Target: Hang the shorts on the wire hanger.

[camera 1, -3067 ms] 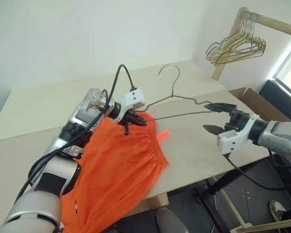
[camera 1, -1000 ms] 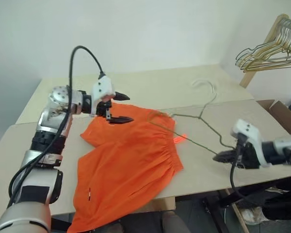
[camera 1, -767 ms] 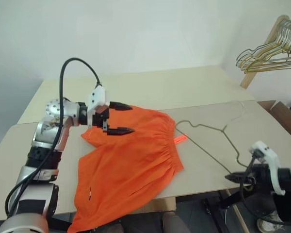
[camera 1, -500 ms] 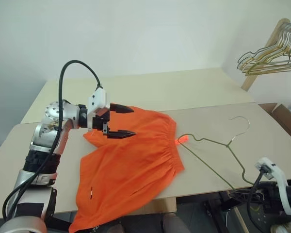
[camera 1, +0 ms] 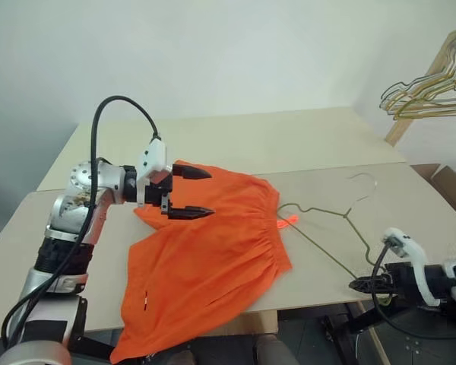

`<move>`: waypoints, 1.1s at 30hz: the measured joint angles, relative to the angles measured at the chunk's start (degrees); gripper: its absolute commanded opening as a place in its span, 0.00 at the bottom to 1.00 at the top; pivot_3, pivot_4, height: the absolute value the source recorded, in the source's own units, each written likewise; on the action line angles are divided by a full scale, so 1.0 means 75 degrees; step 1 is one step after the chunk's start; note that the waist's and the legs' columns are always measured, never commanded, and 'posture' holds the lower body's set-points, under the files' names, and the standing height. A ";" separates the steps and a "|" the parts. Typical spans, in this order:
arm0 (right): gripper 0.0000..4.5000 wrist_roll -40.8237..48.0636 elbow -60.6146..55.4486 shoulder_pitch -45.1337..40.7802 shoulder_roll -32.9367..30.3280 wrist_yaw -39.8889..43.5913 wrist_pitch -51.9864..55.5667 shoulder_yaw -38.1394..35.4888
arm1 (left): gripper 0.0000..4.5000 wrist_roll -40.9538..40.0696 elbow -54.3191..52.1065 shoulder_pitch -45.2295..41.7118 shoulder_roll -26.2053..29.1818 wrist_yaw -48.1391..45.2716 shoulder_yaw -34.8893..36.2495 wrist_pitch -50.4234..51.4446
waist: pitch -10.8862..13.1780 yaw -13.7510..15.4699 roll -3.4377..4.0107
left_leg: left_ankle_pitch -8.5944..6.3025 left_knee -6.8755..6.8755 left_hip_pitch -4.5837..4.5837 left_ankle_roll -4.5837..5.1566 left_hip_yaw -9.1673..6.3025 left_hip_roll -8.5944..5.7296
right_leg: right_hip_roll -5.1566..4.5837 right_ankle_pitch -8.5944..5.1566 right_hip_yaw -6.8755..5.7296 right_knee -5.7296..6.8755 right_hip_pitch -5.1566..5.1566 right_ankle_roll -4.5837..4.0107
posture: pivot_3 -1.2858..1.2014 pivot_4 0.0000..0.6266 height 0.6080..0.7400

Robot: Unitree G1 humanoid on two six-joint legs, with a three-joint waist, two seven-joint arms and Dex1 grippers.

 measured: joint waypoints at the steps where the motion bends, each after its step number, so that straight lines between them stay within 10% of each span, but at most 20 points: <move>1: 0.00 0.0005 0.0111 -0.0101 -0.0020 0.0032 -0.0057 0.0093 | 0.99 -0.0004 -0.0060 0.0046 0.0017 0.0002 -0.0001 0.0003 | 0.0000 0.0017 0.0000 | 0.0000 0.0000 0.0000 0.0000 0.0000 0.0000 | 0.0000 0.0000 0.0000 0.0000 0.0000 0.0000 | 0.47 0.10 1.00; 33: 0.00 0.0587 0.1260 -0.0974 -0.1287 0.1943 -0.0801 0.1453 | 0.99 -0.0205 -0.0733 0.0828 0.0414 0.0441 0.0172 0.0135 | 0.0010 0.0498 -0.0012 | 0.0000 0.0000 0.0000 -0.0001 0.0007 0.0001 | -0.0002 0.0000 -0.0004 -0.0003 -0.0008 0.0000 | 0.50 0.05 1.00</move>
